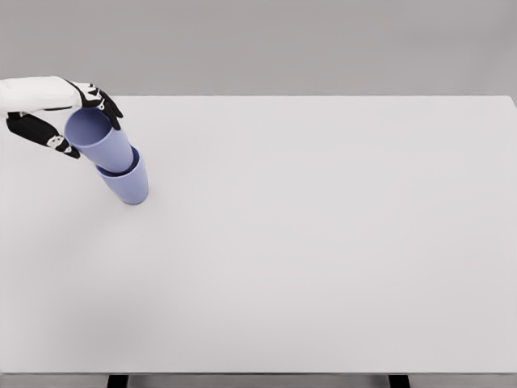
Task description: Place the right cup on the left cup with left arm
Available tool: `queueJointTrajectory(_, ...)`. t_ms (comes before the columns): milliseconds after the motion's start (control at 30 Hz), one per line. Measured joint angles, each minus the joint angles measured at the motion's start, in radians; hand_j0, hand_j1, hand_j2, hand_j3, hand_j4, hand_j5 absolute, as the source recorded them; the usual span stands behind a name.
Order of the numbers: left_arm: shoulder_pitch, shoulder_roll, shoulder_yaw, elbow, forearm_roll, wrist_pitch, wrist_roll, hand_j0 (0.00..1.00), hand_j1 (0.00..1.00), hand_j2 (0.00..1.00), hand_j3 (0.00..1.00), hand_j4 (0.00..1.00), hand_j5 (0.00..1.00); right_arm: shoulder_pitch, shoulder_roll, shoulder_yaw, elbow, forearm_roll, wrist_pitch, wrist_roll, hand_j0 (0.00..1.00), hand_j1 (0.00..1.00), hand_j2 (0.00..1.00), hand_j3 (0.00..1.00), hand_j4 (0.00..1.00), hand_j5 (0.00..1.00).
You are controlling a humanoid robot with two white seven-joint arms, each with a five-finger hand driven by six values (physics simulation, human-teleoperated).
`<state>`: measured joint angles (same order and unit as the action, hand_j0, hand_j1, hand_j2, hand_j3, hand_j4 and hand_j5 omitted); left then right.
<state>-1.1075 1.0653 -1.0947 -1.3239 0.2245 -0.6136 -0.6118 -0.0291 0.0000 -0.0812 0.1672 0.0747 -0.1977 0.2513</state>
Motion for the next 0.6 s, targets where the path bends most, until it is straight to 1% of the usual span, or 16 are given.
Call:
queueJointTrajectory(67,0.002,0.0,0.001,0.0,-0.001,0.0,0.0,0.59,0.59,0.59,0.59,0.59,0.59,0.0,0.0,0.0,0.0,0.0,0.0,0.0,1.0,1.0,1.0,1.0,1.0,1.0)
queueJointTrajectory(133,0.002,0.0,0.002,0.0,-0.002,0.0,0.0,0.69,0.69,0.69,0.69,0.69,0.69,0.0,0.0,0.0,0.0,0.0,0.0,0.0,1.0,1.0,1.0,1.0,1.0,1.0)
queueJointTrajectory(200,0.002,0.0,0.002,0.0,-0.003,0.0,0.0,0.73,0.73,0.73,0.73,0.73,0.73,0.0,0.0,0.0,0.0,0.0,0.0,0.0,1.0,1.0,1.0,1.0,1.0,1.0)
queueJointTrajectory(233,0.002,0.0,0.002,0.0,-0.004,0.0,0.0,0.78,0.78,0.78,0.78,0.78,0.78,0.0,0.0,0.0,0.0,0.0,0.0,0.0,1.0,1.0,1.0,1.0,1.0,1.0)
queueJointTrajectory(300,0.003,0.0,0.006,0.0,-0.005,0.0,0.0,0.83,0.83,0.83,0.83,0.83,0.83,0.0,0.0,0.0,0.0,0.0,0.0,0.0,1.0,1.0,1.0,1.0,1.0,1.0)
queueJointTrajectory(367,0.005,0.0,0.009,0.0,-0.007,0.0,0.001,0.84,0.84,0.84,0.84,0.84,0.84,0.0,0.0,0.0,0.0,0.0,0.0,0.0,1.0,1.0,1.0,1.0,1.0,1.0)
queueJointTrajectory(533,0.015,-0.001,0.032,0.0,-0.032,0.0,0.001,0.92,0.92,0.92,0.92,0.92,0.92,0.0,0.0,0.0,0.0,0.0,0.0,0.0,1.0,1.0,1.0,1.0,1.0,1.0)
queueJointTrajectory(600,0.017,-0.001,0.037,0.0,-0.036,0.0,0.001,0.92,0.92,0.92,0.92,0.92,0.92,0.0,0.0,0.0,0.0,0.0,0.0,0.0,1.0,1.0,1.0,1.0,1.0,1.0)
